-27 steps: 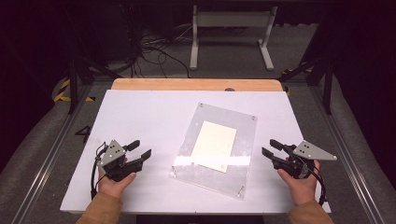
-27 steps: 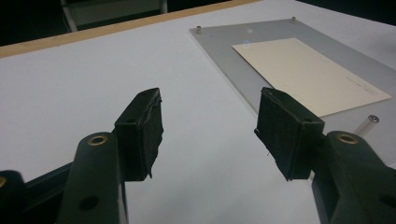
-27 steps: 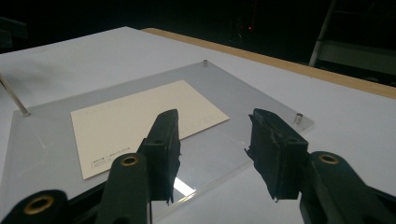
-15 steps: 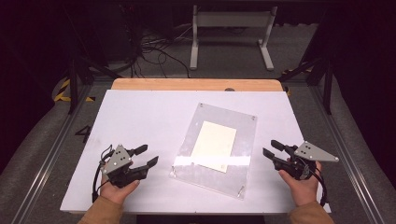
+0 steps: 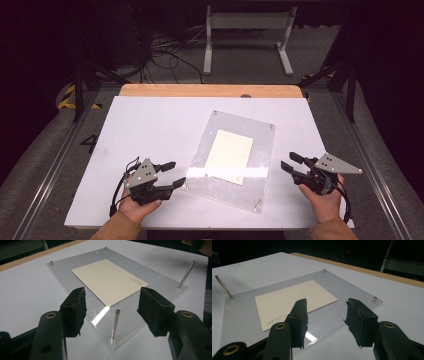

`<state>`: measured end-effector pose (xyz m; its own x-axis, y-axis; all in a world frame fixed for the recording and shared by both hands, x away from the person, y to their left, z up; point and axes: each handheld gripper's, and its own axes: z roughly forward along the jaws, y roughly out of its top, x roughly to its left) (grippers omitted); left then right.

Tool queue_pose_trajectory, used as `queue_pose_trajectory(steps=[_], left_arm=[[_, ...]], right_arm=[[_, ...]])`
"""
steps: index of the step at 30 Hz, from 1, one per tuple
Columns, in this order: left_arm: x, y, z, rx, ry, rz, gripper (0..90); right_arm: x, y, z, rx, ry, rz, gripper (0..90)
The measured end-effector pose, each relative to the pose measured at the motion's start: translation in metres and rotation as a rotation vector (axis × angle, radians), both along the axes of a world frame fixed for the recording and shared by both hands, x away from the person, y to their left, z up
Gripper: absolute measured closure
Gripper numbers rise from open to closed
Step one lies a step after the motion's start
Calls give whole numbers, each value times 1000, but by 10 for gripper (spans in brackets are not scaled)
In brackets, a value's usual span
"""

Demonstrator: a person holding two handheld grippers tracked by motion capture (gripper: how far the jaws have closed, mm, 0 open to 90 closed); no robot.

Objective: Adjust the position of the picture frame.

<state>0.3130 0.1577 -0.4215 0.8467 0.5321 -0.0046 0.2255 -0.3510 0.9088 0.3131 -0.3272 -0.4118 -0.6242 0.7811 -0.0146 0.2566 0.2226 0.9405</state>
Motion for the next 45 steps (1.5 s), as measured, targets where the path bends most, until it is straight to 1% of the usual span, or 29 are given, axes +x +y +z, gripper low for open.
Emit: queue_pose_trajectory(steps=[4, 8, 9, 12, 15, 18, 21, 22, 24, 25, 26, 27, 28, 30, 32, 34, 35, 37, 41, 42, 44, 45], left_arm=[[1, -8, -4, 29, 7, -17, 404], [5, -14, -11, 56, 30, -19, 431], [6, -16, -13, 58, 42, -22, 451], [9, -19, -17, 70, 62, -34, 498], [12, -24, -23, 103, 78, -34, 553], [15, -29, -29, 141, 96, -20, 600], [16, -31, -31, 148, 107, -26, 669], [16, -34, -34, 164, 119, -34, 698], [16, -34, -34, 171, 119, -34, 742], [15, -35, -34, 182, 118, -23, 742], [17, -33, -34, 181, 121, -7, 815], [17, -33, -34, 181, 121, -7, 839], [18, -32, -34, 168, 131, -14, 840], [18, -32, -34, 169, 130, -16, 844], [17, -32, -33, 177, 129, -8, 846], [17, -33, -32, 174, 127, -5, 846], [16, -34, -29, 179, 121, 3, 847], [16, -34, -28, 181, 121, 8, 848], [24, -26, -22, 161, 124, 46, 848], [24, -26, -22, 161, 124, 46, 848], [31, -18, -17, 130, 134, 87, 848], [37, -12, -14, 107, 137, 123, 848]], right_arm=[[-1, 0, 0, -1, 2, 5, 516], [-2, 0, 0, -1, 8, 11, 520], [-2, 0, -1, 2, 10, 13, 520], [-3, 1, -1, -1, 12, 14, 520], [-4, 0, -1, 0, 13, 15, 521], [-4, 0, -1, 2, 16, 14, 521], [-4, -1, -1, 2, 19, 15, 521], [-4, 0, -2, 2, 19, 15, 521], [-4, 0, -2, 1, 18, 17, 521], [-4, 0, -2, 1, 18, 17, 521], [-4, 0, -2, 0, 20, 17, 520], [-4, 0, -2, 0, 20, 17, 520], [-4, 0, -2, -2, 20, 17, 521], [-4, 0, -2, -2, 20, 17, 520], [-4, 0, -2, -3, 19, 17, 521], [-4, 0, -2, -1, 17, 17, 520], [-4, 0, -1, -1, 18, 16, 520], [-5, 0, -1, 0, 18, 16, 520], [-5, -1, -2, 1, 18, 15, 520], [-5, -1, -2, 0, 16, 14, 520], [-6, -1, -2, 0, 16, 14, 520], [-8, -2, -1, -1, 19, 8, 520]])
